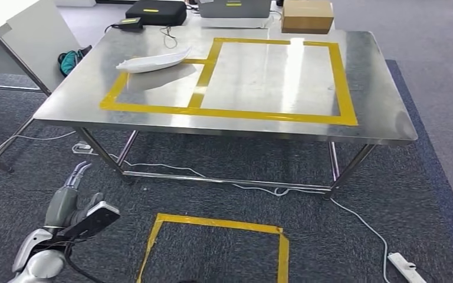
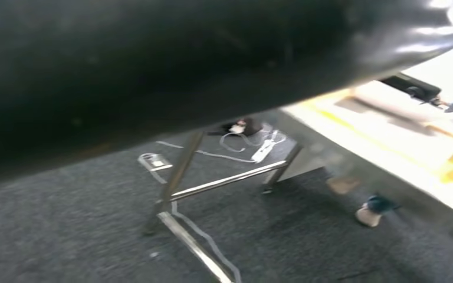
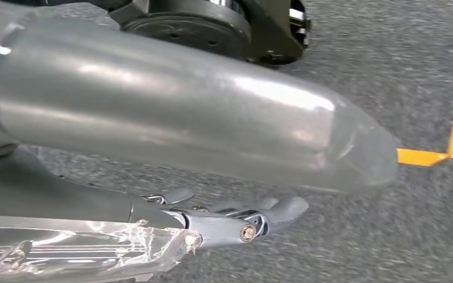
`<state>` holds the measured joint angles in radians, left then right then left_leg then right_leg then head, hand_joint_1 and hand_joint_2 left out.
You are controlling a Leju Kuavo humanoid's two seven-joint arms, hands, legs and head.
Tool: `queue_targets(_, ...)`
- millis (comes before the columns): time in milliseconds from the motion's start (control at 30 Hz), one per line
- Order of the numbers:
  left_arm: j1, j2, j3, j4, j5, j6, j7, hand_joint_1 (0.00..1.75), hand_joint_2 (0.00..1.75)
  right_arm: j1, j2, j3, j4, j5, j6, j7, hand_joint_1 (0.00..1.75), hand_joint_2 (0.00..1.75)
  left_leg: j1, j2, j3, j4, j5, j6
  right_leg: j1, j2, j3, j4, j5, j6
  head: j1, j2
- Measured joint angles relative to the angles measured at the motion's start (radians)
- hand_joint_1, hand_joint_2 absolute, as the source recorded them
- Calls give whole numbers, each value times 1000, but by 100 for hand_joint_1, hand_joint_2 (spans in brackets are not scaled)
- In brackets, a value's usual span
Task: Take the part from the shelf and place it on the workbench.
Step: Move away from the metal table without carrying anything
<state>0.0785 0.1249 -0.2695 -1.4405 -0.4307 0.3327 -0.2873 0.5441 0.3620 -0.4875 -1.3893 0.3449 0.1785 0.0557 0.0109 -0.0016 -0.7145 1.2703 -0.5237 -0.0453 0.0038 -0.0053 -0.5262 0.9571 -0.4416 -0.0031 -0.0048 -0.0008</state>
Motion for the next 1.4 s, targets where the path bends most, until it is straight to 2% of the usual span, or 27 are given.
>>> queue_targets(33,0,0,0,0,0,0,0,0,0,0,0,0,0,0,0,0,0,0,1,0,24,1,25,-1,-1,-2,-21,6,13,3,0,0)
queue_targets(100,-1,0,1,0,0,1,0,0,0,0,0,0,0,0,0,1,0,0,3,2,127,-98,62,-2,-2,-5,-60,20,35,12,-1,0)
queue_targets(167,-4,0,2,0,0,3,0,0,0,0,0,-1,-1,0,2,2,0,0,3,2,243,-250,33,6,1,-6,-83,34,52,21,0,0)
queue_targets(200,-5,-1,2,-1,0,4,0,0,0,-1,0,-1,-1,0,4,2,0,0,2,2,274,-298,15,13,3,-7,-89,37,62,26,0,0)
queue_targets(233,-6,-1,2,-1,0,5,0,0,0,-1,0,-1,-2,0,5,2,0,0,-1,1,279,-320,8,23,2,-8,-94,38,72,30,1,0)
queue_targets(300,-4,-2,2,-1,2,7,0,0,0,1,0,-2,-1,1,8,3,0,0,-3,3,257,-317,22,44,-3,-7,-105,44,72,41,1,0)
queue_targets(333,-3,-2,2,-1,4,8,0,0,0,2,0,-2,-1,2,9,3,0,0,-3,4,243,-316,34,52,-5,-5,-117,63,44,46,3,0)
queue_targets(433,-2,-2,2,-1,12,10,-1,0,0,2,0,-4,-1,2,10,3,0,0,-5,1,191,-316,76,65,-6,1,-163,236,-110,55,8,0)
queue_targets(467,-1,-2,3,-1,14,10,-1,0,0,1,0,-4,0,3,11,3,0,0,-7,-1,172,-315,92,66,-6,1,-170,297,-135,55,9,0)
queue_targets(500,-1,-2,3,-1,15,11,-1,0,0,0,0,-4,0,3,11,3,0,0,-8,-3,153,-313,107,65,-5,2,-163,333,-134,54,9,0)
queue_targets(533,0,-2,3,-1,15,11,-2,0,0,-1,0,-4,0,3,11,3,0,0,-10,-6,134,-312,121,63,-4,2,-139,335,-111,50,9,0)
queue_targets(600,1,-2,3,-1,15,11,-2,0,0,-2,0,-4,0,4,11,3,0,0,-11,-14,103,-309,148,58,-3,15,-39,233,-64,39,9,0)
queue_targets(667,0,-3,3,-2,15,12,-3,0,0,-3,0,-4,0,4,11,3,0,0,-13,-22,86,-308,174,50,0,37,77,72,-78,29,7,0)
queue_targets(700,-1,-3,4,-2,15,12,-3,0,0,-3,0,-4,0,5,12,3,0,0,-13,-25,83,-309,186,45,2,44,108,20,-94,27,9,0)
queue_targets(767,0,-3,4,-2,15,13,-3,0,0,-3,0,-4,0,5,12,3,0,0,-11,-32,78,-315,208,33,5,37,107,-5,-94,21,12,0)
queue_targets(800,2,-3,5,-2,15,13,-3,0,0,-3,0,-4,0,5,12,3,0,0,-9,-32,72,-312,203,28,4,31,97,-5,-83,14,14,0)
queue_targets(833,4,-3,6,-2,15,13,-3,0,0,-3,0,-5,0,5,12,3,0,0,-8,-30,63,-296,176,22,2,24,84,-4,-70,6,12,0)
queue_targets(933,6,-3,9,-2,15,13,-3,0,0,-1,0,-8,0,5,12,3,0,0,-3,-15,24,-136,8,4,-1,2,37,-3,-27,-5,3,0)
queue_targets(967,5,-3,9,-2,16,13,-3,0,0,-1,0,-8,0,5,12,3,0,0,-1,-13,16,-69,-24,-1,-1,-6,21,-2,-14,-4,2,0)
queue_targets(1000,6,-2,9,-2,19,12,-4,0,0,-2,0,-8,0,5,12,3,0,0,1,-12,17,-21,-27,-6,-2,-15,5,0,-2,-2,1,0)
queue_targets(1067,6,-2,9,-2,33,4,-8,0,0,-2,0,-8,0,5,13,3,0,0,6,-5,61,-19,25,-14,-6,-33,-30,8,19,5,1,0)
queue_targets(1133,5,-2,10,-2,53,-7,-16,0,0,-2,0,-10,0,5,14,3,0,0,13,31,166,-139,58,-25,-7,-51,-59,24,32,17,-2,0)
queue_targets(1167,4,-3,10,-2,63,-11,-20,0,0,-2,0,-11,0,6,15,2,0,0,13,51,217,-211,45,-22,-5,-59,-69,35,36,23,-3,0)
queue_targets(1233,6,-3,10,-4,79,-17,-24,0,0,-2,0,-13,0,8,16,1,0,0,9,72,267,-296,11,0,-3,-78,-79,49,43,35,-4,0)
queue_targets(1300,15,-3,11,-6,93,-21,-27,0,0,-3,0,-13,1,10,17,-1,0,0,4,57,258,-303,10,29,-9,-88,-83,53,46,47,-1,0)
queue_targets(1333,19,-2,12,-6,99,-21,-28,0,0,-3,0,-13,1,11,17,-1,0,0,3,49,253,-303,17,40,-12,-76,-89,66,32,53,0,0)
queue_targets(1400,25,-2,14,-9,115,-18,-30,0,0,-2,0,-14,3,17,21,-2,0,0,1,30,237,-303,34,55,-15,-30,-123,155,-35,62,3,0)
